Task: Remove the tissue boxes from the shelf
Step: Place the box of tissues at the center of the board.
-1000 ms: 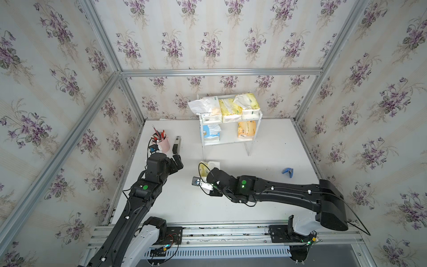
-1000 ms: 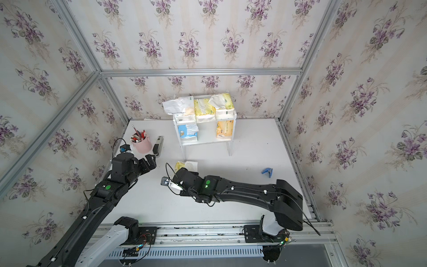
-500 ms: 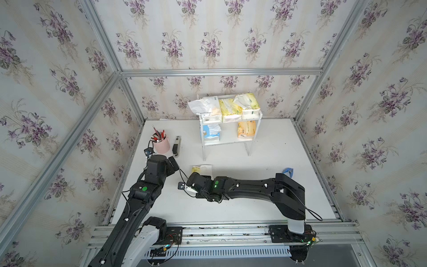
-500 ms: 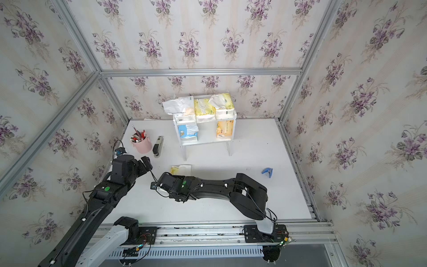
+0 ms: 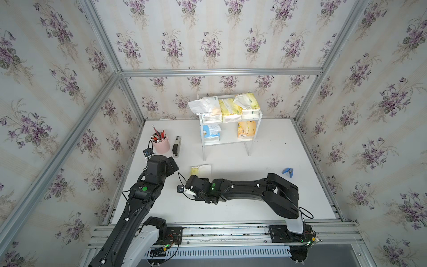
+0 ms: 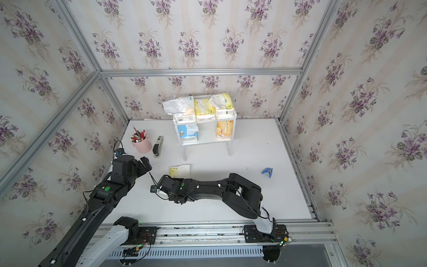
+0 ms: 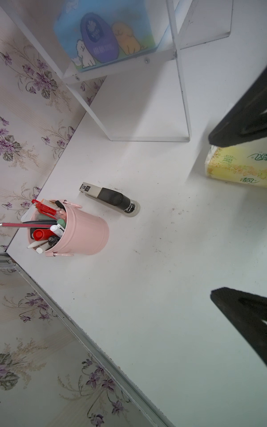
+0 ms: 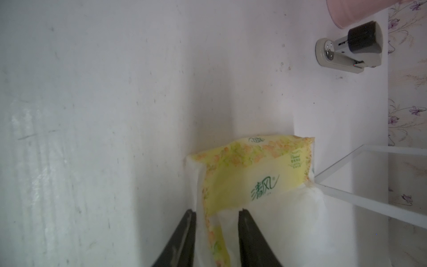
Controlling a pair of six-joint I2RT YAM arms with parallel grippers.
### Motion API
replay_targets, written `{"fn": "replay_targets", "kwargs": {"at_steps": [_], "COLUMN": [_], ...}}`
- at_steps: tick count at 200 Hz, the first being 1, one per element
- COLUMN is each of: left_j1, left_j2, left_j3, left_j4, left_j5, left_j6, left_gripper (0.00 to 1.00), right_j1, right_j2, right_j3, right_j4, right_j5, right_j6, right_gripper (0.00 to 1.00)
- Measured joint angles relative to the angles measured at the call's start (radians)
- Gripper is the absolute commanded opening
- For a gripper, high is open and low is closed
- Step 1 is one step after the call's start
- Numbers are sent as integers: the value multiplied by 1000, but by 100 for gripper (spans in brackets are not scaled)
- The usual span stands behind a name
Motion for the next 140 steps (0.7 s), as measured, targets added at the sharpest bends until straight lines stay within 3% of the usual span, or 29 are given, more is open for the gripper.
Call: {"fn": "replay_targets", "kwargs": {"at_steps": [31, 69, 140], "left_j1": [0, 0, -26], "left_j2": [4, 25, 55], "left_j3": [5, 29, 27], "left_j4": [0, 16, 169], "left_j5": [7, 79, 382], "left_j6": [14, 59, 151], "left_gripper": [99, 99, 96], "right_j1": [-7, -34, -203], "right_j2": [-90, -250, -589], "right_j3": [-46, -137, -357], "right_j4": [31, 75, 176], "right_j5": [-51, -114, -134], "right_j6": [26, 56, 87], "right_gripper": [54, 59, 66]}}
